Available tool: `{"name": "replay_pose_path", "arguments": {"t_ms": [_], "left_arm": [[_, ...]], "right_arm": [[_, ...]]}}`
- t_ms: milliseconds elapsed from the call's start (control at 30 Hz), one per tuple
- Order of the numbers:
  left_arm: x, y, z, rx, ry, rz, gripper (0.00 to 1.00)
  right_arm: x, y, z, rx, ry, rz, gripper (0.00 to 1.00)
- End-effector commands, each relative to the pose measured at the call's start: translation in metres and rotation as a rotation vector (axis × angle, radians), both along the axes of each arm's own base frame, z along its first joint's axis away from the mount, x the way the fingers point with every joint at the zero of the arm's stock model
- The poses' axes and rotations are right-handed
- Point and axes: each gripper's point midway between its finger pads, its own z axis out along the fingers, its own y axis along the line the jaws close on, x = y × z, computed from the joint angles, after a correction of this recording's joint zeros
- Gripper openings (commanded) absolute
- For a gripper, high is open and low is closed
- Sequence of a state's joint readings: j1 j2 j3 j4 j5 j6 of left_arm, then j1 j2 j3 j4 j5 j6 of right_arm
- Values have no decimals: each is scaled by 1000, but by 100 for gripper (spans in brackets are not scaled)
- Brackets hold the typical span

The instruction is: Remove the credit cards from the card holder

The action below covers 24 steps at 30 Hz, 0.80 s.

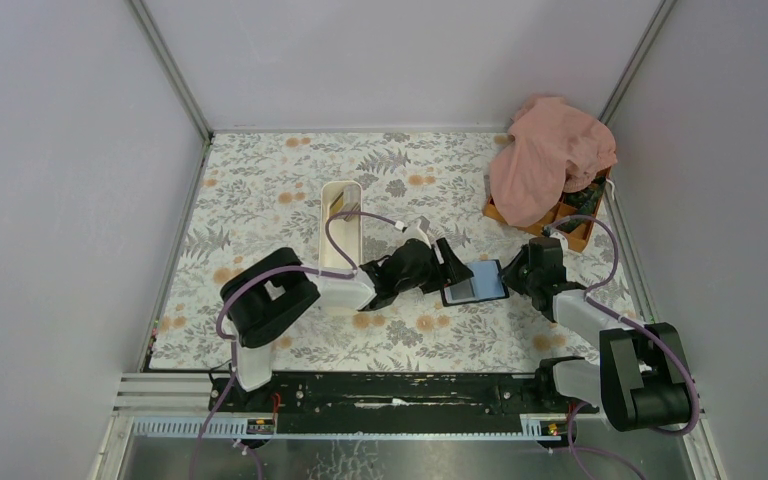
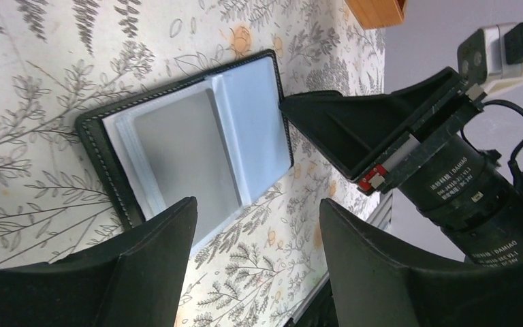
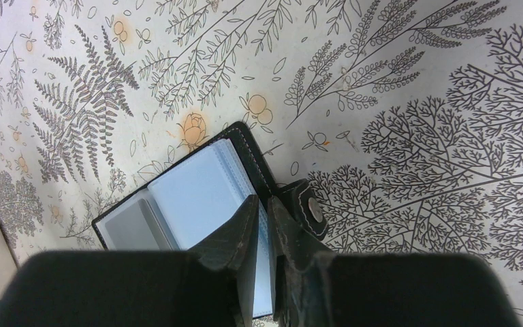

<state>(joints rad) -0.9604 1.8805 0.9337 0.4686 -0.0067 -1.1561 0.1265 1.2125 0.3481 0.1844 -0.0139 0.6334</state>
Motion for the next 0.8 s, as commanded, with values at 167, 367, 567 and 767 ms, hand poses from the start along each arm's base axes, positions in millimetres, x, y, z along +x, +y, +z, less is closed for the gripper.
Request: {"name": "replay_pose_path", "arguments": {"t_ms": [167, 367, 567, 767], "left_arm": [[10, 10, -11, 64, -13, 61, 74], [10, 10, -20, 88, -7, 60, 74], [9, 7, -24, 97, -5, 46, 74], [9, 1, -23, 84, -5, 28, 74]], "right_arm": [[-22, 4, -16, -6, 82, 36, 18], [-23, 4, -16, -6, 82, 38, 18], [-22, 4, -16, -4, 81, 39, 18], [-23, 4, -15, -4, 79, 43, 19]]}}
